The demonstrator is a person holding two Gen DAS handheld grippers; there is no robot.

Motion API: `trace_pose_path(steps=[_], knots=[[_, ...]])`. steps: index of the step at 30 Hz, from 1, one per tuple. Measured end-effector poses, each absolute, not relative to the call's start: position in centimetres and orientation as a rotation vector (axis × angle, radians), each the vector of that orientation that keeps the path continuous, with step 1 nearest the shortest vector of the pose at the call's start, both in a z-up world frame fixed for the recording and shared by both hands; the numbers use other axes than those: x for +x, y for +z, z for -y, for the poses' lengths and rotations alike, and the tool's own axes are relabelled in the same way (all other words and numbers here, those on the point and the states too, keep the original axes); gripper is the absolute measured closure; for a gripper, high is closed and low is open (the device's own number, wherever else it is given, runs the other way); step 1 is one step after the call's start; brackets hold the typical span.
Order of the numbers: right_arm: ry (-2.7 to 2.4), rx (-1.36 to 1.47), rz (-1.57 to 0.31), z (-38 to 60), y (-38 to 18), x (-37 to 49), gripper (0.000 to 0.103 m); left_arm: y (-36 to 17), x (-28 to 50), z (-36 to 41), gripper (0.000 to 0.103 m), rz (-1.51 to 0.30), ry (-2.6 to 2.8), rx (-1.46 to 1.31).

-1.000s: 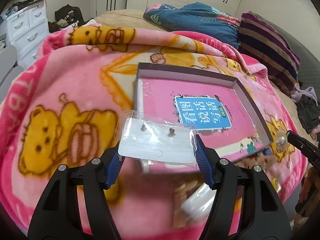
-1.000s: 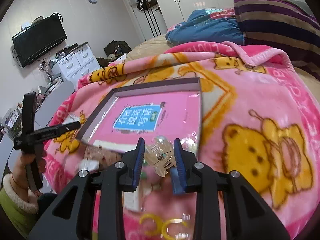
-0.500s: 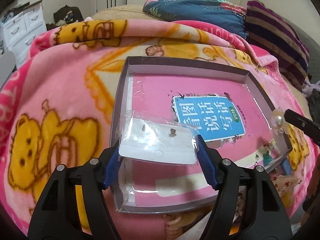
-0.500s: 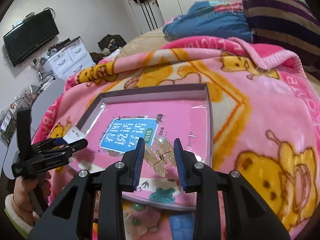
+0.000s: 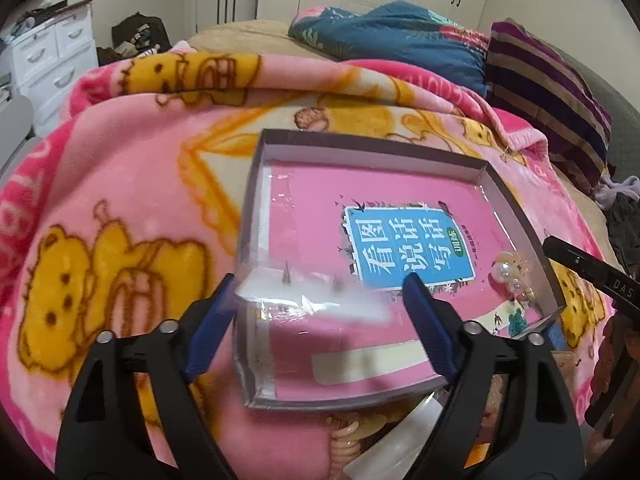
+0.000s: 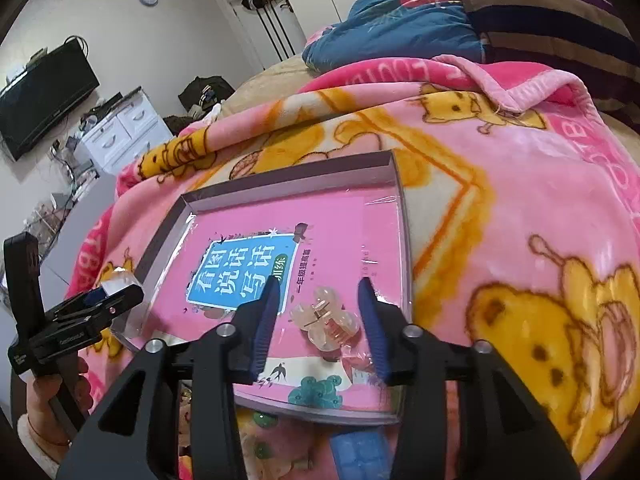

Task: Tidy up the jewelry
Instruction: 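Release the earring card in the box with the left tool while the right drops the clip, then withdraw both open tools from the box toward the remaining items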

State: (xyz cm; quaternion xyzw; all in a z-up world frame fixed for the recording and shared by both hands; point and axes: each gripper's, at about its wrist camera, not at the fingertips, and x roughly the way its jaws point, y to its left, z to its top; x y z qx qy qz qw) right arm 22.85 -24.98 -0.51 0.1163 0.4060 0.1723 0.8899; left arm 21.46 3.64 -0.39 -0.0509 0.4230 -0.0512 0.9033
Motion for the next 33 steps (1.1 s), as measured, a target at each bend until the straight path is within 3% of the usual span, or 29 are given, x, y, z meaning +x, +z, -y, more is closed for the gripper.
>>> trace_pose_path(steps=[2, 6, 13, 33], knots=[[0.355, 0.253, -0.835, 25.4, -0.2, 22.4, 0.059, 0.1, 20.9, -4.0, 0.025, -0.861, -0.113, -0.121], [0.342, 0.25, -0.798, 26.2, 0.7, 20.9, 0.045, 1.2, 19.9, -4.6, 0.024, -0.837, -0.104, -0.128], [0.319, 0.263, -0.746, 27.9, 2.1, 18.1, 0.023, 2.6, 18.0, -4.9, 0.009, -0.796, -0.069, -0.108], [0.328, 0.241, -0.634, 29.5, 5.9, 11.5, 0.014, 5.2, 12.3, -3.8, 0.009, -0.739, -0.073, -0.079]])
